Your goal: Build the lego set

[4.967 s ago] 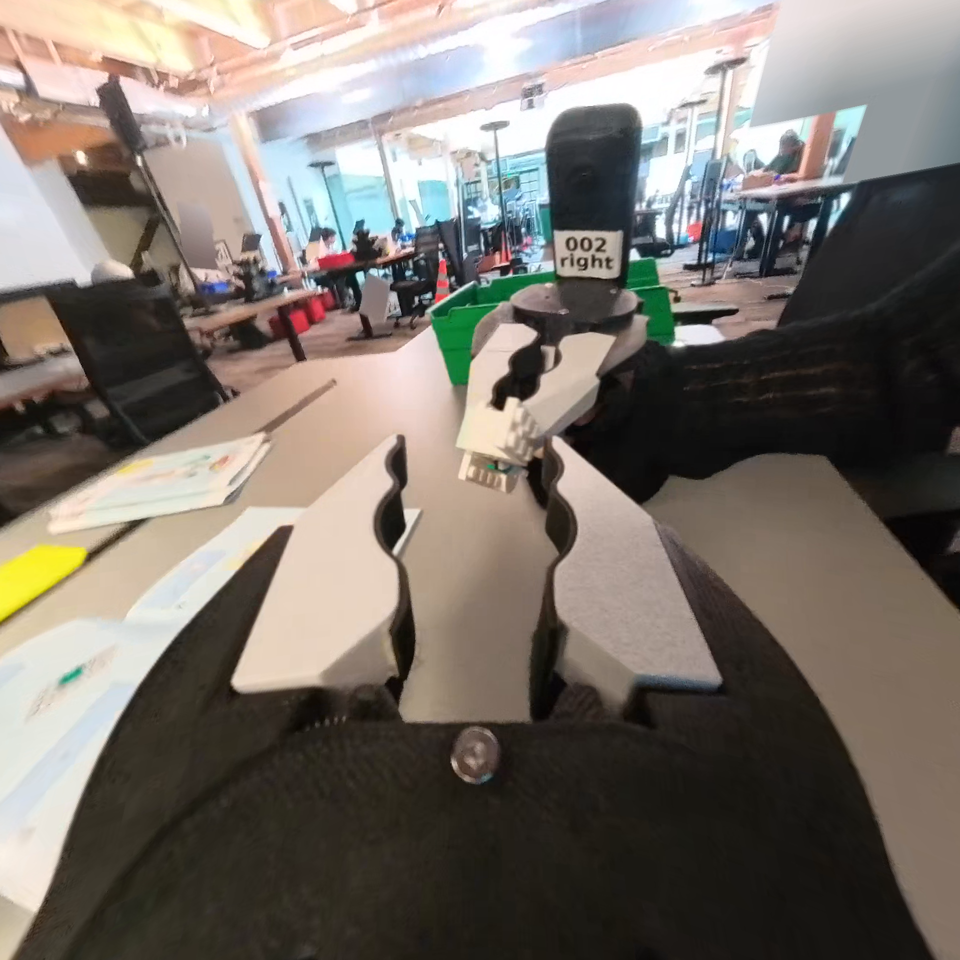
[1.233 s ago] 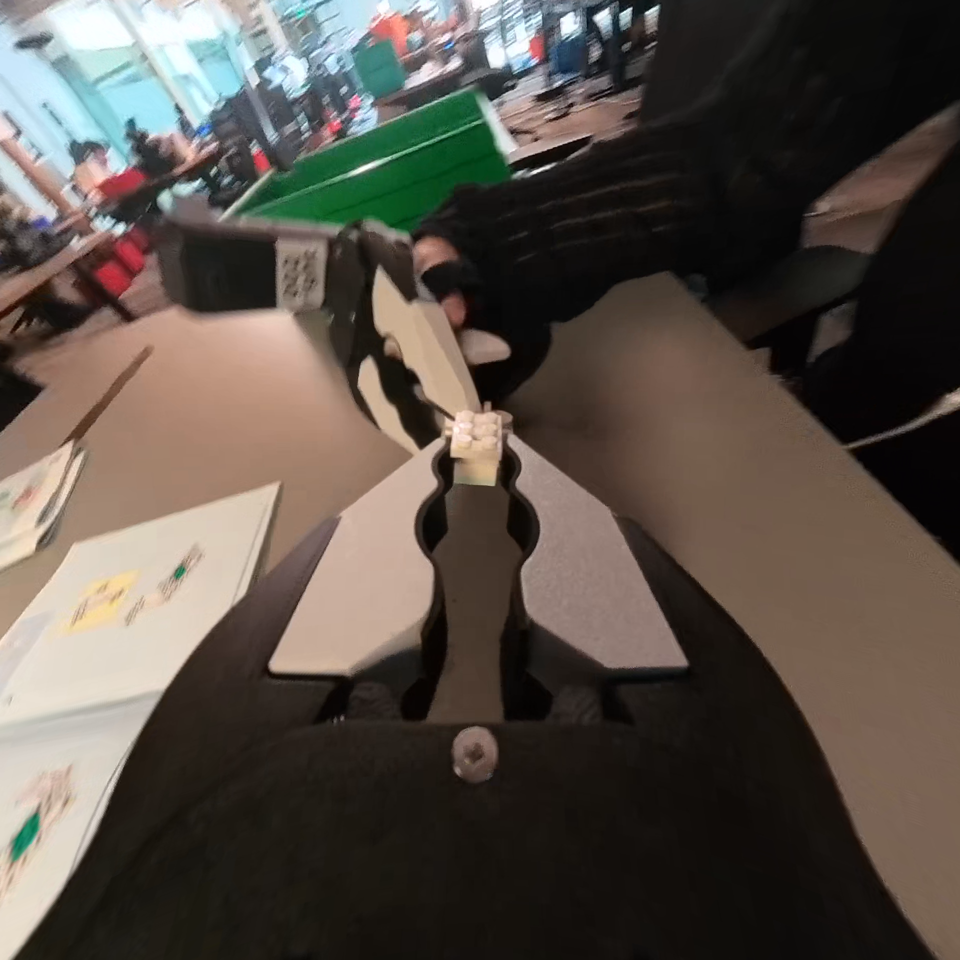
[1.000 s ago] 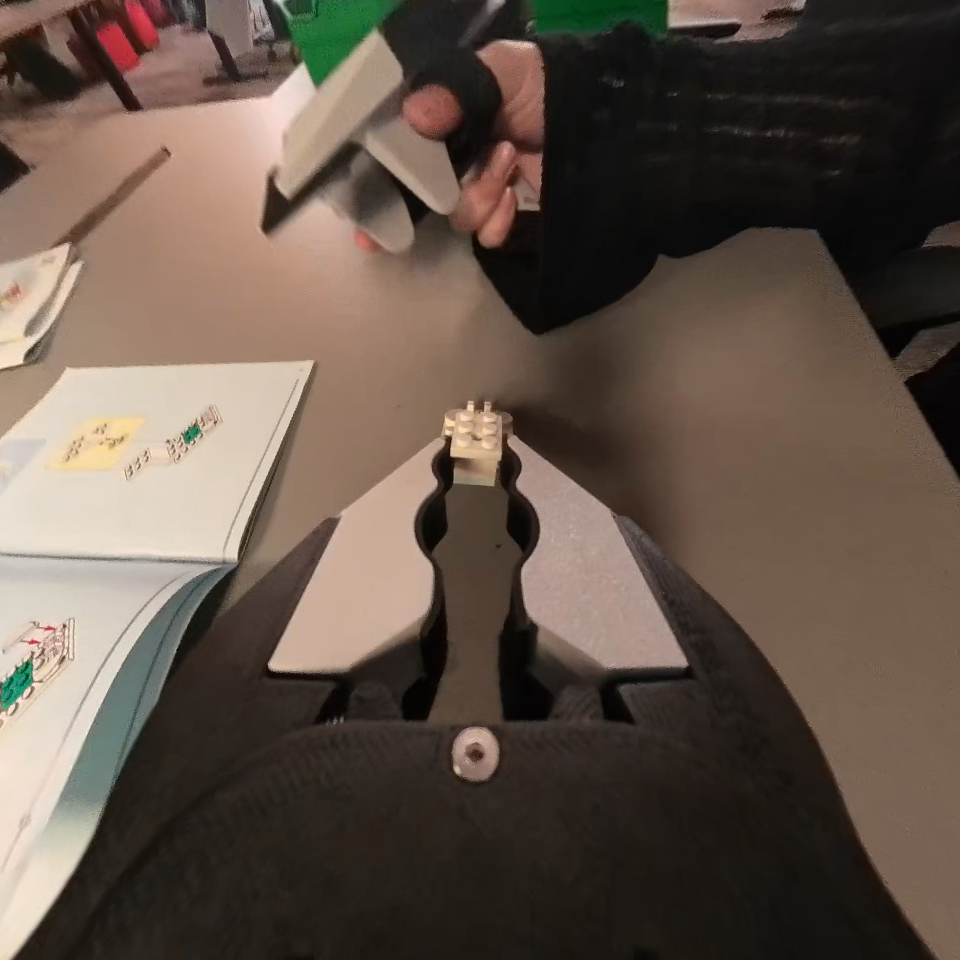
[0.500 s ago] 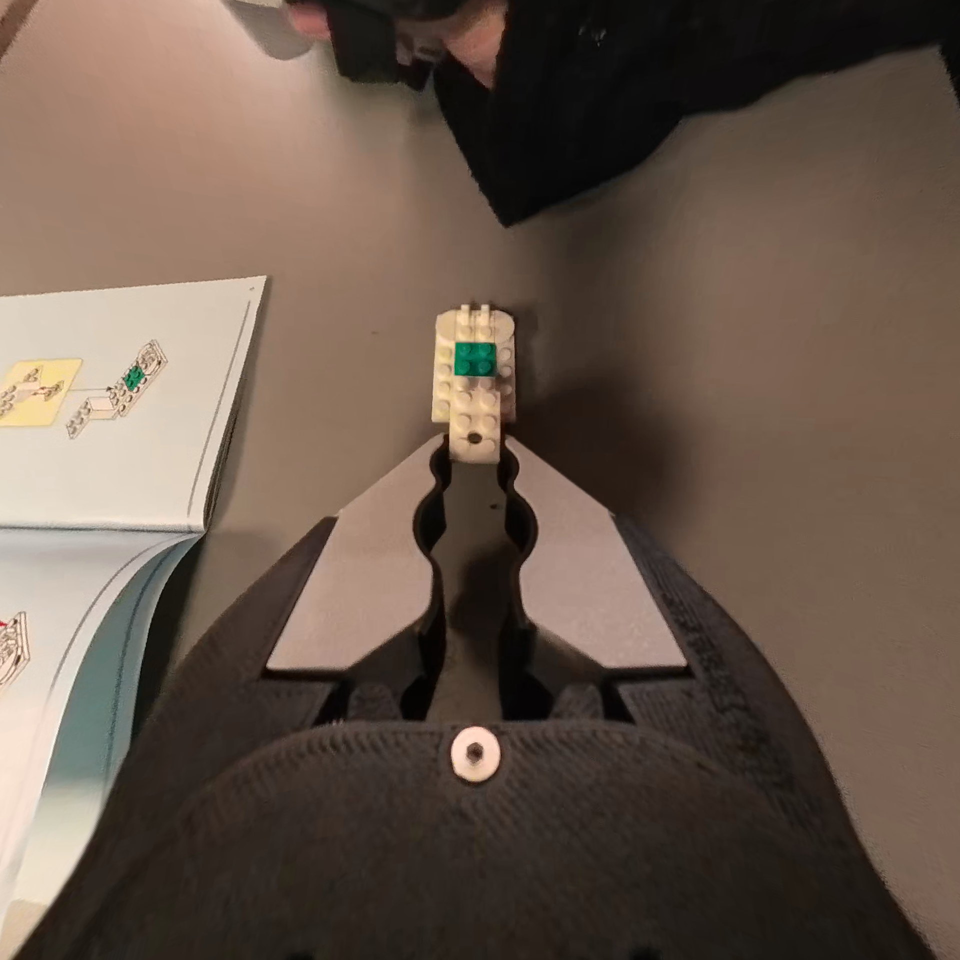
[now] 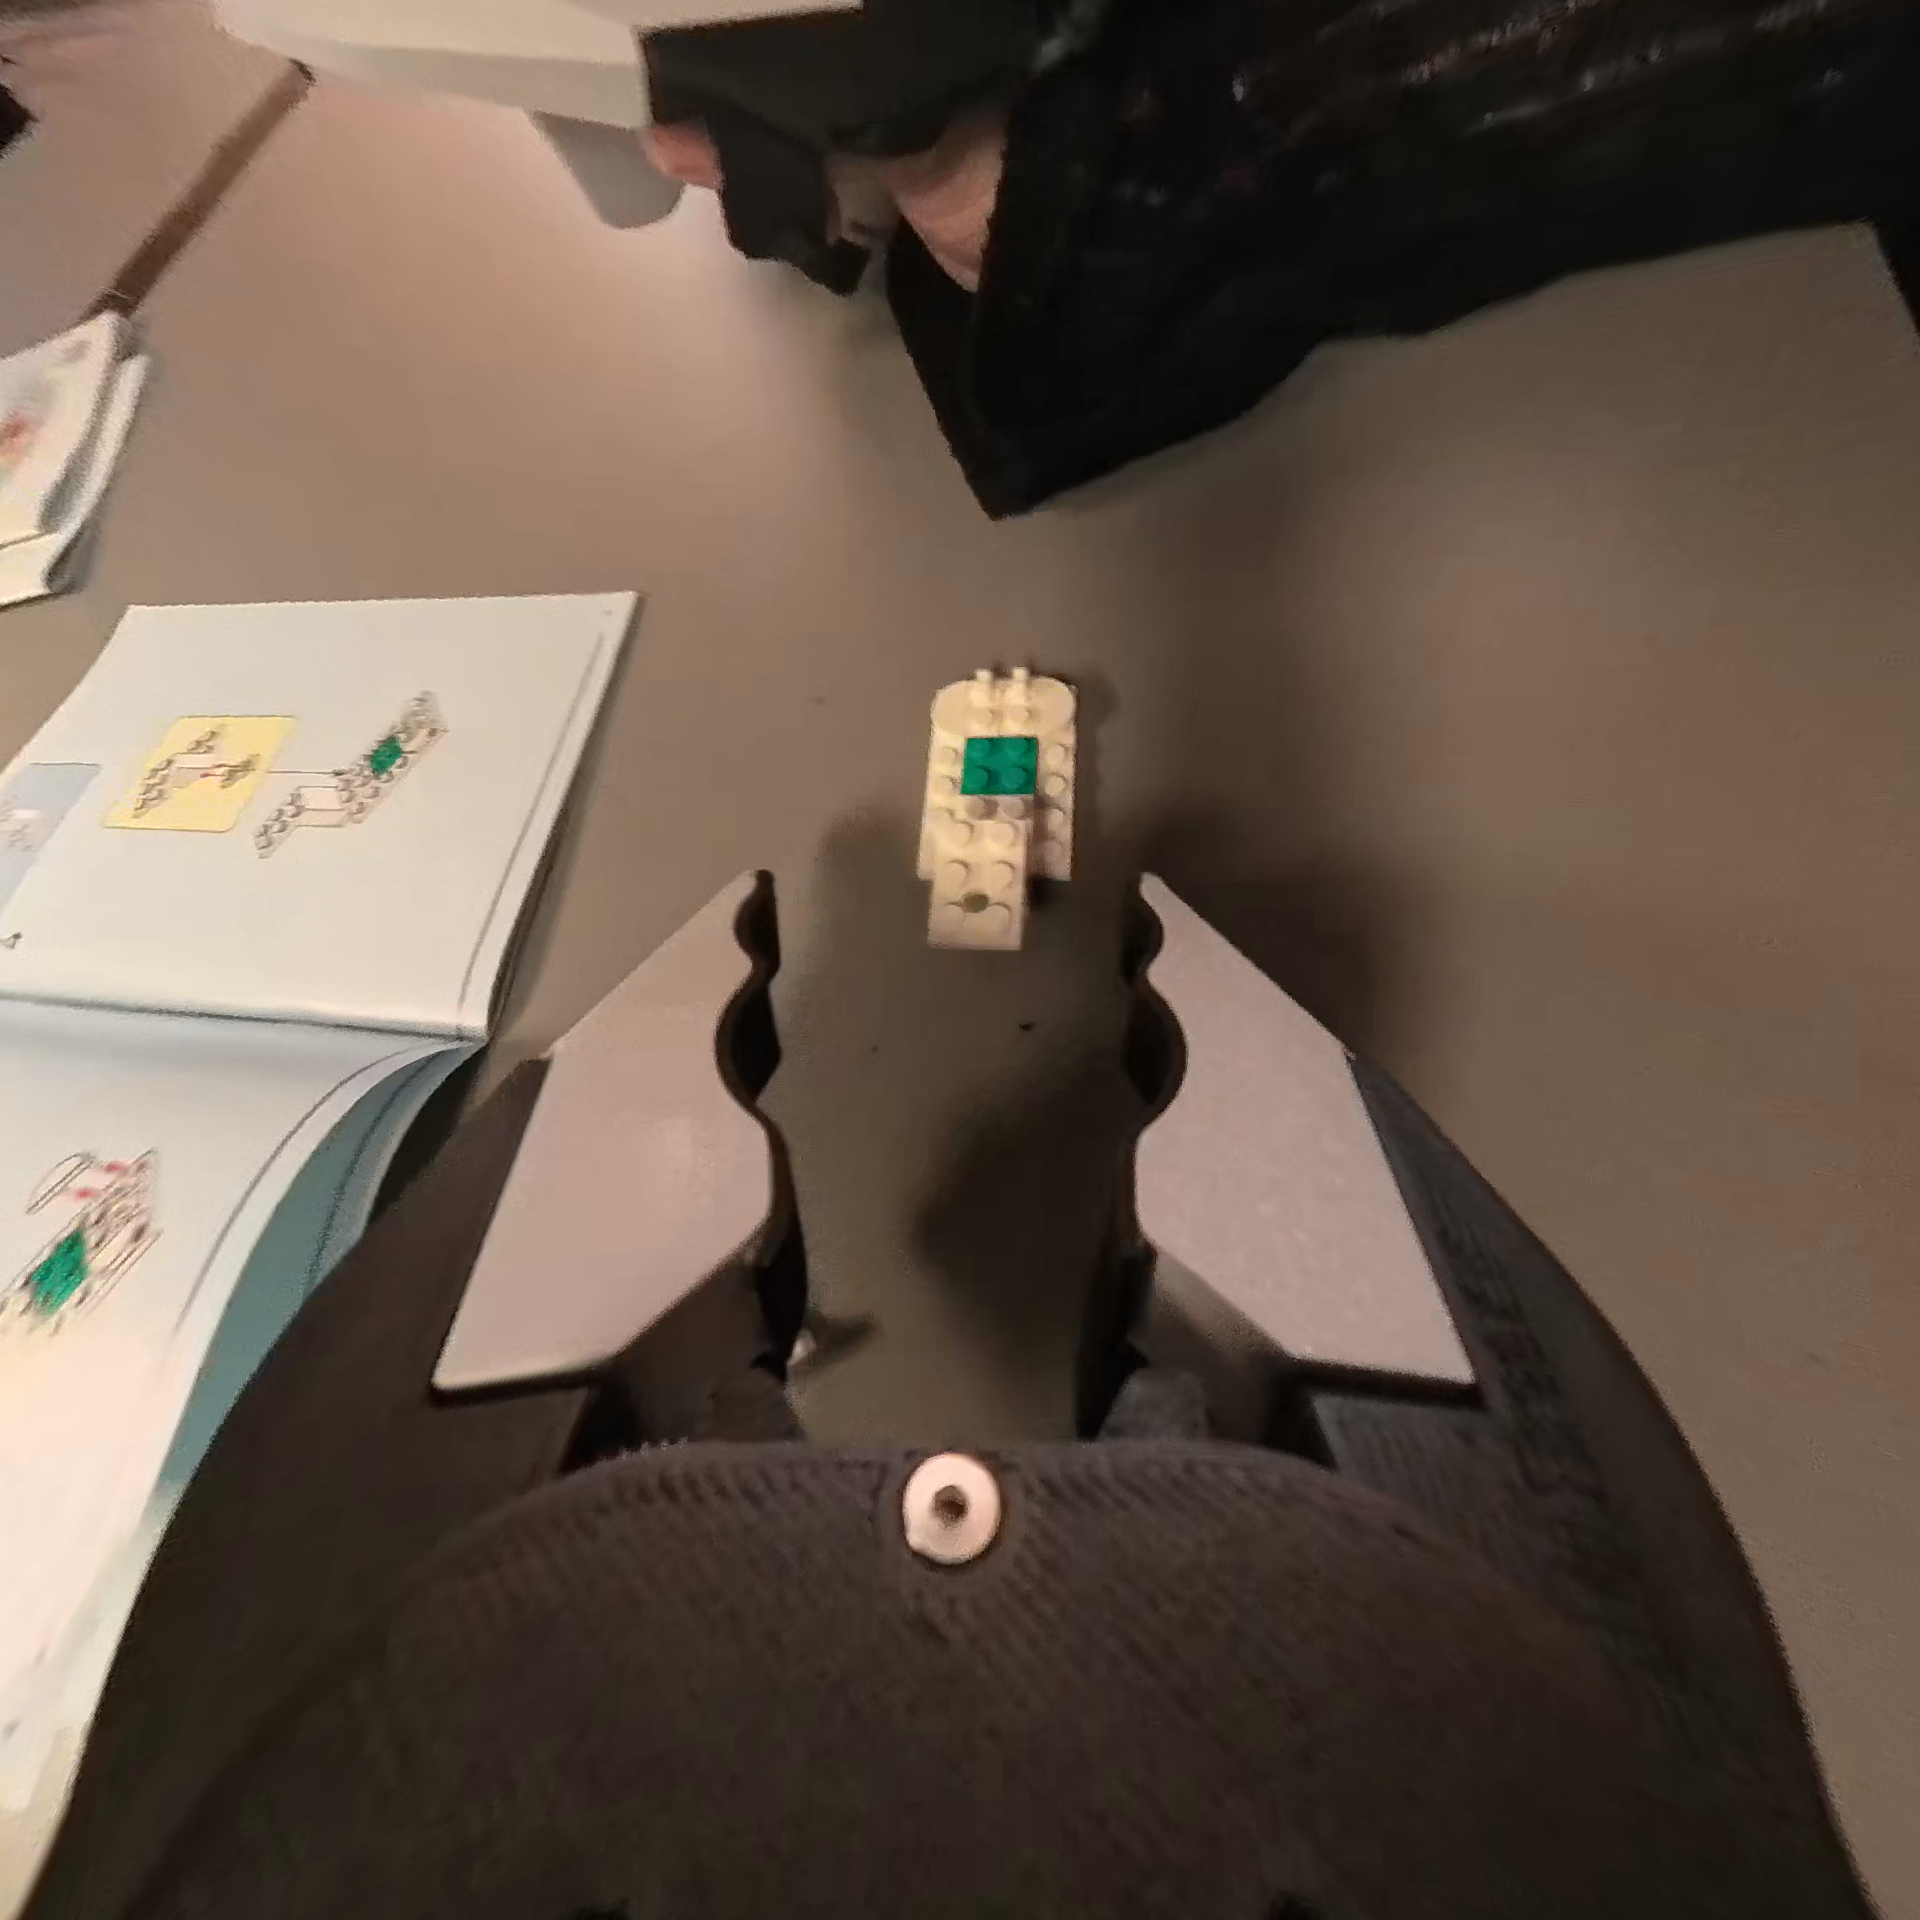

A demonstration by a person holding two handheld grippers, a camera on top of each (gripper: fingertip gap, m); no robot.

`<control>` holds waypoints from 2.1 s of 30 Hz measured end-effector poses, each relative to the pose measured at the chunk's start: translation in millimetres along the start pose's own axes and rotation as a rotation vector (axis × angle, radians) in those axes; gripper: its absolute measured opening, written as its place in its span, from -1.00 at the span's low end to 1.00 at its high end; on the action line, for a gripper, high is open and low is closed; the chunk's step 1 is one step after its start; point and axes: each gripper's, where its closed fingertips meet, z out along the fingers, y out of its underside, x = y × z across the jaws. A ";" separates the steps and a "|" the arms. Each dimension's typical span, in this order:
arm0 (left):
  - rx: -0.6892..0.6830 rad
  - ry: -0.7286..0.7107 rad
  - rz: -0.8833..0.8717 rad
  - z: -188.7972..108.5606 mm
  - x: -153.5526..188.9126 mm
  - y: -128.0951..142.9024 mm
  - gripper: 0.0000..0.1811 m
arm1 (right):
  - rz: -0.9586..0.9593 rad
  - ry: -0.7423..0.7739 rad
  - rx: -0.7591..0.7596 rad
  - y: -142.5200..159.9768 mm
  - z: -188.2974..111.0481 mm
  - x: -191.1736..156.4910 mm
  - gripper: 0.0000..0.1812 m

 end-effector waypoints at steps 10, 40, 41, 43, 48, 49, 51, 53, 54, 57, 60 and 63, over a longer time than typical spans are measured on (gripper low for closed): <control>0.414 -0.469 -0.024 -60.1 -66.3 -40.6 0.05 | 0.020 -0.030 0.048 4.8 16.9 7.3 -0.71; 0.645 -0.927 0.068 -130.5 -106.2 -49.6 0.20 | -0.017 -0.057 0.031 5.9 15.6 -0.8 -0.73; 0.643 -0.928 0.069 -130.6 -106.1 -49.6 0.20 | -0.018 -0.048 0.029 6.1 15.5 0.7 -0.73; 0.645 -0.928 0.070 -131.1 -105.8 -49.8 0.19 | -0.010 -0.017 0.027 6.4 15.5 6.8 -0.70; 0.678 -0.939 0.031 -137.9 -107.9 -49.7 0.22 | 0.041 -0.008 0.025 8.6 14.9 12.0 -0.70; 0.681 -0.939 0.021 -138.6 -108.7 -48.9 0.22 | 0.043 -0.010 0.025 8.8 14.7 11.8 -0.70; 0.684 -0.939 -0.005 -139.3 -111.2 -46.4 0.22 | 0.036 -0.016 0.024 8.7 14.7 10.4 -0.71; 0.686 -0.936 -0.031 -139.7 -113.6 -43.9 0.22 | 0.022 -0.025 0.023 8.4 15.0 7.9 -0.72; 0.688 -0.935 -0.042 -139.8 -114.5 -43.0 0.22 | 0.014 -0.028 0.023 8.3 15.1 6.8 -0.72; 0.687 -0.931 -0.055 -140.3 -115.7 -41.5 0.21 | -0.002 -0.040 0.025 7.6 15.0 3.7 -0.73; 0.646 -0.835 -0.104 -129.0 -108.2 -40.0 0.03 | -0.008 -0.047 0.023 7.9 15.4 2.2 -0.74; 0.631 -0.694 -0.120 -115.8 -93.5 -43.8 -0.15 | -0.013 -0.047 0.020 8.6 15.9 1.9 -0.75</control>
